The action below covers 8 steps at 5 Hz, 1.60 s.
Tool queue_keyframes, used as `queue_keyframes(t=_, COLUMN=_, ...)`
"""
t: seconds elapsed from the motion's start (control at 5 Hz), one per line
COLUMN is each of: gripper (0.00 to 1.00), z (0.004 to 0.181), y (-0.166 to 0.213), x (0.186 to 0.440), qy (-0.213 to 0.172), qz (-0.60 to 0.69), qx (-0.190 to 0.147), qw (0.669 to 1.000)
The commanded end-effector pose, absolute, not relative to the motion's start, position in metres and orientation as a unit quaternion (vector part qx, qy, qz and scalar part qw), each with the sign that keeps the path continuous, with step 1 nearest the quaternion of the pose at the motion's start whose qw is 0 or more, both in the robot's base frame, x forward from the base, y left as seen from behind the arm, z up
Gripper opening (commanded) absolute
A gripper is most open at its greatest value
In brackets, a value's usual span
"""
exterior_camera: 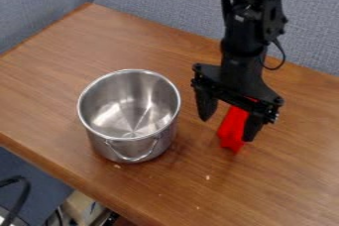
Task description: Put the red object in the metal pot
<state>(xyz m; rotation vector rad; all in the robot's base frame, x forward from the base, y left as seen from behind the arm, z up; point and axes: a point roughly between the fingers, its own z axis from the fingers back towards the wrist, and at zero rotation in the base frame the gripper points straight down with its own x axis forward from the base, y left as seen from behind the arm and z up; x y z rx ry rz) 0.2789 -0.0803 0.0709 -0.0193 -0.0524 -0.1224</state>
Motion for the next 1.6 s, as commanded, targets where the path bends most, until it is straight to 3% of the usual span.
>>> queue_keyframes(t=0.0, gripper=1.0, z=0.084, y=-0.069, x=0.285, qy=-0.063, qz=-0.05, qx=-0.018, qw=0.997)
queue_keyframes(t=0.6, gripper=1.0, z=0.072, y=-0.073, x=0.28, qy=-0.073, qz=-0.042, qx=-0.033, qw=0.996)
queue_keyframes(t=1.2, gripper=1.0, z=0.093, y=-0.1, x=0.285, qy=-0.088, qz=-0.021, qx=-0.043, qw=0.995)
queue_keyframes(t=1.4, gripper=1.0, z=0.087, y=-0.105, x=0.291, qy=-0.09, qz=-0.022, qx=-0.039, qw=0.995)
